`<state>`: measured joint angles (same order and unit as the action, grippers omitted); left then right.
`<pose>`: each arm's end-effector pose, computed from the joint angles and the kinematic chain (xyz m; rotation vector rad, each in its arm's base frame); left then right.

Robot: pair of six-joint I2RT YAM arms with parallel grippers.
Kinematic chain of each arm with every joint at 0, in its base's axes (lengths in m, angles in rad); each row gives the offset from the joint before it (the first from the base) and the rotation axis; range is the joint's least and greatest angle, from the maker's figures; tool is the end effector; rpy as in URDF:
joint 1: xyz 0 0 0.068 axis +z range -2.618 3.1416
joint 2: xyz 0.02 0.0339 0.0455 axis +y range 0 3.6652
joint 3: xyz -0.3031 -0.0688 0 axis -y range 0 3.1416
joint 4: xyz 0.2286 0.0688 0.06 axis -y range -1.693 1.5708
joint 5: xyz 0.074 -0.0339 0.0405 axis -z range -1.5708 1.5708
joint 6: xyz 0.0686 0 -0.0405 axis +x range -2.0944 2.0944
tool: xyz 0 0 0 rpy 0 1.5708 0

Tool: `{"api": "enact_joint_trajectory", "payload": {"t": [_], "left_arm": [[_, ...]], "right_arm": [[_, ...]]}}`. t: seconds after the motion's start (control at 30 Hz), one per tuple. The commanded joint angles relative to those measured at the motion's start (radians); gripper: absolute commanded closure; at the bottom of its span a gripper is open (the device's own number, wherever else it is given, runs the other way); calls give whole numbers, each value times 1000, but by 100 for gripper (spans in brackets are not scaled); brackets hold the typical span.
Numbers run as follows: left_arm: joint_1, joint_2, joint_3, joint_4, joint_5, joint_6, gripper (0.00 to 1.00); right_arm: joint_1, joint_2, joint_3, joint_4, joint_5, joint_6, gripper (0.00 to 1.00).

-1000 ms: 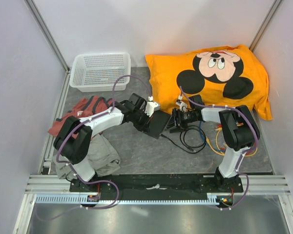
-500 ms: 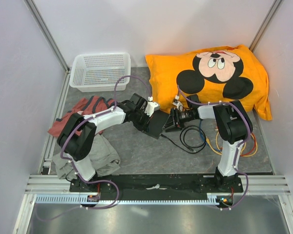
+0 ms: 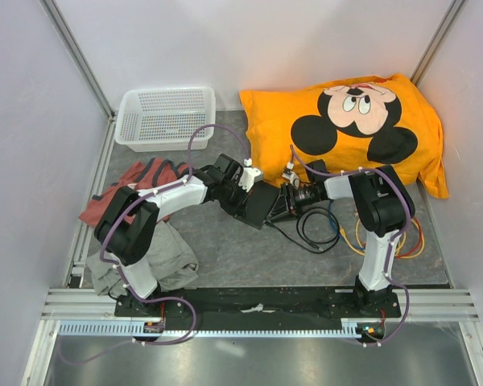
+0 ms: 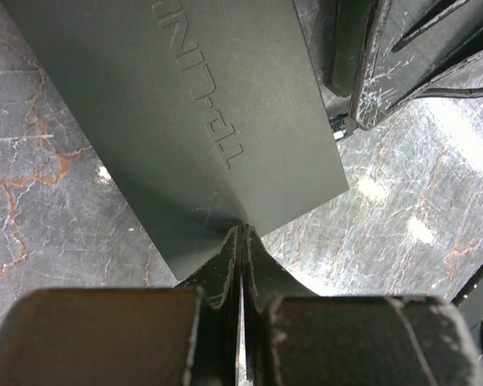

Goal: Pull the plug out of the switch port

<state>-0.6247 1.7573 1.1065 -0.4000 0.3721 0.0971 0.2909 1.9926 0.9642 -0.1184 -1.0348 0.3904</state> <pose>0.2798 -0.2325 0.2009 1.0634 2.4404 -0.6675 0.3264 0.1593 0.1258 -0.1925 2.6639 1.6127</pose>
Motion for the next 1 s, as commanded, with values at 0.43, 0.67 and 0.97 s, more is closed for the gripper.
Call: {"api": "enact_joint_trajectory", "payload": {"t": [0.43, 0.67, 0.97], "left_arm": [[-1, -4, -11, 39, 11, -20, 98], [-1, -9, -20, 43, 10, -16, 98], [-7, 1, -19, 46, 8, -14, 98]], "right_arm": [[47, 60, 25, -56, 101, -102, 57], [45, 63, 28, -61, 114, -113, 62], [50, 69, 34, -70, 150, -107, 59]]}}
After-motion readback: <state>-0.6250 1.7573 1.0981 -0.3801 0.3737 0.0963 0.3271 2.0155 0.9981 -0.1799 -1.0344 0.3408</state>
